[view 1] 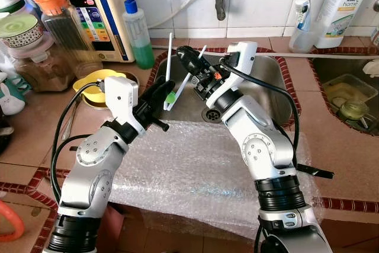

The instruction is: Kitchen organization

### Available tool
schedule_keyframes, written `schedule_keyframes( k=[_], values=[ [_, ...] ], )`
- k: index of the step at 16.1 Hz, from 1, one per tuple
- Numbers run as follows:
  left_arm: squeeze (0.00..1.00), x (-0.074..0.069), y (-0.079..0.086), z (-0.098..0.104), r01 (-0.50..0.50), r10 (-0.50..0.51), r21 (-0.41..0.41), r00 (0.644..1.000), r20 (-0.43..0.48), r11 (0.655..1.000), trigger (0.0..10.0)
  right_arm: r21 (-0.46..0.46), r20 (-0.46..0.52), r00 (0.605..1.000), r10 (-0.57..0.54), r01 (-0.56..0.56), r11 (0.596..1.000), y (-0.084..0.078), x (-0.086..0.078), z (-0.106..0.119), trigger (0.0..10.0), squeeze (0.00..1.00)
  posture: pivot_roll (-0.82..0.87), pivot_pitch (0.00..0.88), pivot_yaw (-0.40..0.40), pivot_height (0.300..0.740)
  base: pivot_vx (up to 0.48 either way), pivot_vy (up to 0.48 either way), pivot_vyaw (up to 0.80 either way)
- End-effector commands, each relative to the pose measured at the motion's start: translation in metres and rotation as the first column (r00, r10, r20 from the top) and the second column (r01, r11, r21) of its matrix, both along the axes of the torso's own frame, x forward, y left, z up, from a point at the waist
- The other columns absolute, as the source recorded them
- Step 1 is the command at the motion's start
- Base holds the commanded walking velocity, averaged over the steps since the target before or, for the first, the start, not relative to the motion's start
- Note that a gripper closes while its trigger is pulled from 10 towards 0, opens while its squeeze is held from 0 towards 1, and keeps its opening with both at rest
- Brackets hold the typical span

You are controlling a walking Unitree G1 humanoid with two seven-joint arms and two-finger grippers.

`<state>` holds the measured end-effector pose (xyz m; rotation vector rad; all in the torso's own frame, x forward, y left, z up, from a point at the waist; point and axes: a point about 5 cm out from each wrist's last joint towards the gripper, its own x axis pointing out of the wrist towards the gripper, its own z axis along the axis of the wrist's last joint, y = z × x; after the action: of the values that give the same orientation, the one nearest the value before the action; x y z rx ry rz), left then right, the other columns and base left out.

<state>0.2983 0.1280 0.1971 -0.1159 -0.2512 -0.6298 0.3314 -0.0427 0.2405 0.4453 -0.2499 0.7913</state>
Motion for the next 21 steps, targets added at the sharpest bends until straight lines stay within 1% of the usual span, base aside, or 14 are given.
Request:
schedule_keyframes(
  k=[1, 5, 7, 8, 9, 10, 11, 12, 13, 15, 16, 19, 20, 21],
  values=[
    [1.0, -0.002, 0.0, 0.007, 0.02, -0.019, -0.021, 1.0, 0.014, 1.0, 10.0, -0.004, 0.021, 1.0, -0.02, 0.02, 1.0, 0.001, 0.002, 0.005, 0.0, 0.0, -0.16, 0.089, 0.13, 0.74, 0.0, 0.0, 0.0],
    [1.0, -0.006, -0.004, 0.008, 0.066, -0.066, -0.041, 0.998, 0.006, 0.997, 10.0, -0.083, 0.094, 0.992, -0.08, 0.087, 0.993, 0.0, 0.003, 0.005, 0.0, 0.0, -0.16, 0.091, 0.131, 0.74, 0.0, 0.0, 0.0],
    [1.0, -0.009, -0.005, 0.005, 0.099, -0.1, -0.033, 0.995, -0.017, 0.995, 10.0, -0.174, 0.176, 0.972, -0.155, 0.186, 0.967, -0.006, 0.008, 0.004, 0.0, 0.0, -0.16, 0.094, 0.132, 0.74, 0.0, 0.0, 0.0],
    [1.0, -0.01, -0.005, 0.001, 0.112, -0.112, -0.005, 0.993, -0.034, 0.994, 10.0, -0.222, 0.214, 0.96, -0.179, 0.227, 0.948, -0.012, 0.01, 0.001, 0.0, 0.0, -0.16, 0.094, 0.132, 0.74, 0.0, 0.0, 0.0],
    [1.0, -0.012, -0.004, -0.003, 0.115, -0.115, 0.018, 0.993, -0.042, 0.993, 10.0, -0.284, 0.241, 0.948, -0.209, 0.275, 0.919, -0.023, 0.015, -0.007, 0.0, 0.0, -0.15, 0.098, 0.132, 0.74, 0.0, 0.0, 0.0],
    [1.0, -0.012, -0.004, -0.003, 0.115, -0.114, 0.023, 0.993, -0.043, 0.993, 10.0, -0.3, 0.246, 0.945, -0.215, 0.285, 0.91, -0.026, 0.015, -0.009, 0.0, 0.0, -0.15, 0.099, 0.132, 0.74, 0.0, 0.0, 0.0],
    [1.0, -0.014, -0.006, -0.007, 0.133, -0.13, 0.039, 0.989, -0.065, 0.99, 10.0, -0.389, 0.297, 0.927, -0.231, 0.338, 0.857, -0.042, 0.019, -0.02, 0.0, 0.0, -0.15, 0.102, 0.134, 0.74, 0.0, 0.0, 0.0],
    [1.0, -0.014, -0.007, -0.008, 0.136, -0.133, 0.044, 0.989, -0.071, 0.99, 10.0, -0.404, 0.305, 0.923, -0.234, 0.347, 0.846, -0.045, 0.02, -0.022, 0.0, 0.0, -0.15, 0.102, 0.134, 0.74, 0.0, 0.0, 0.0],
    [1.0, -0.017, -0.007, -0.016, 0.162, -0.152, 0.09, 0.983, -0.101, 0.983, 10.0, -0.466, 0.317, 0.917, -0.244, 0.375, 0.802, -0.06, 0.023, -0.034, 0.0, 0.0, -0.16, 0.105, 0.135, 0.74, 0.0, 0.0, 0.0],
    [1.0, -0.02, -0.006, -0.025, 0.204, -0.184, 0.152, 0.973, -0.138, 0.967, 10.0, -0.534, 0.318, 0.912, -0.258, 0.397, 0.747, -0.079, 0.025, -0.047, 0.0, 0.0, -0.15, 0.106, 0.136, 0.74, 0.0, 0.0, 0.0],
    [1.0, -0.02, -0.005, -0.028, 0.207, -0.183, 0.166, 0.972, -0.148, 0.964, 10.0, -0.552, 0.318, 0.911, -0.262, 0.403, 0.73, -0.085, 0.026, -0.051, 0.0, 0.0, -0.15, 0.106, 0.137, 0.74, 0.0, 0.0, 0.0],
    [1.0, -0.019, 0.002, -0.033, 0.198, -0.164, 0.221, 0.973, -0.163, 0.955, 10.0, -0.618, 0.273, 0.901, -0.337, 0.433, 0.656, -0.124, 0.028, -0.072, 0.0, 0.0, -0.15, 0.108, 0.143, 0.74, 0.0, 0.0, 0.0],
    [1.0, -0.019, 0.002, -0.032, 0.197, -0.163, 0.223, 0.973, -0.163, 0.955, 10.0, -0.625, 0.261, 0.901, -0.347, 0.432, 0.65, -0.127, 0.028, -0.075, 0.0, 0.0, -0.16, 0.108, 0.145, 0.74, 0.0, 0.0, 0.0],
    [1.0, -0.018, 0.003, -0.032, 0.195, -0.16, 0.229, 0.974, -0.161, 0.954, 10.0, -0.63, 0.237, 0.898, -0.37, 0.432, 0.645, -0.132, 0.029, -0.08, 2.8, 0.0, -0.16, 0.109, 0.147, 0.74, 0.0, 0.0, 0.0]
  ],
)
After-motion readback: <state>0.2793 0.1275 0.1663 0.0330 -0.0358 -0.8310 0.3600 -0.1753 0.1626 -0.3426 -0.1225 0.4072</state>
